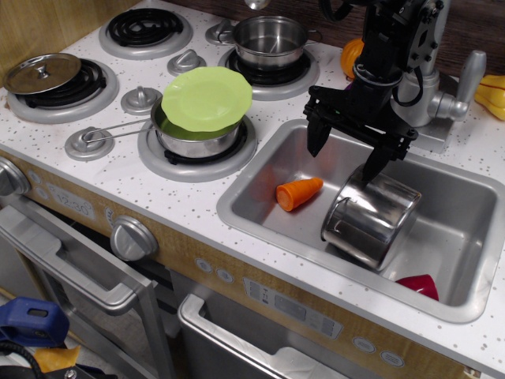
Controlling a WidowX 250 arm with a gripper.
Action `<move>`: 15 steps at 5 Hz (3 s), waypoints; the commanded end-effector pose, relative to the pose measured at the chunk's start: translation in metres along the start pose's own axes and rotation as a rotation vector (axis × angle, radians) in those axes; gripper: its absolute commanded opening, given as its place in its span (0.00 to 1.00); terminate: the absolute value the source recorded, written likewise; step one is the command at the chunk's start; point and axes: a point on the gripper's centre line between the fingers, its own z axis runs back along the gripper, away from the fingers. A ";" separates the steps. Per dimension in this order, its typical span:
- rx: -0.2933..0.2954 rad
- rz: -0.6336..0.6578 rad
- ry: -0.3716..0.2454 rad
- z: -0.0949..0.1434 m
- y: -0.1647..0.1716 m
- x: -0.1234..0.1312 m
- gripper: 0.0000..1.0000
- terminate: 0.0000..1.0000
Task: Flip pot upright in sink
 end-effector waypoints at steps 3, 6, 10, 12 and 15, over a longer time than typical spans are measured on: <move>-0.223 0.171 -0.005 0.030 -0.013 0.020 1.00 0.00; -0.469 0.269 -0.082 0.011 -0.009 0.006 1.00 0.00; -0.687 0.536 -0.169 -0.001 -0.065 0.011 0.00 0.00; -0.622 0.526 -0.163 0.003 -0.074 0.008 0.00 0.00; -0.407 0.359 -0.071 0.016 -0.047 0.021 0.00 0.00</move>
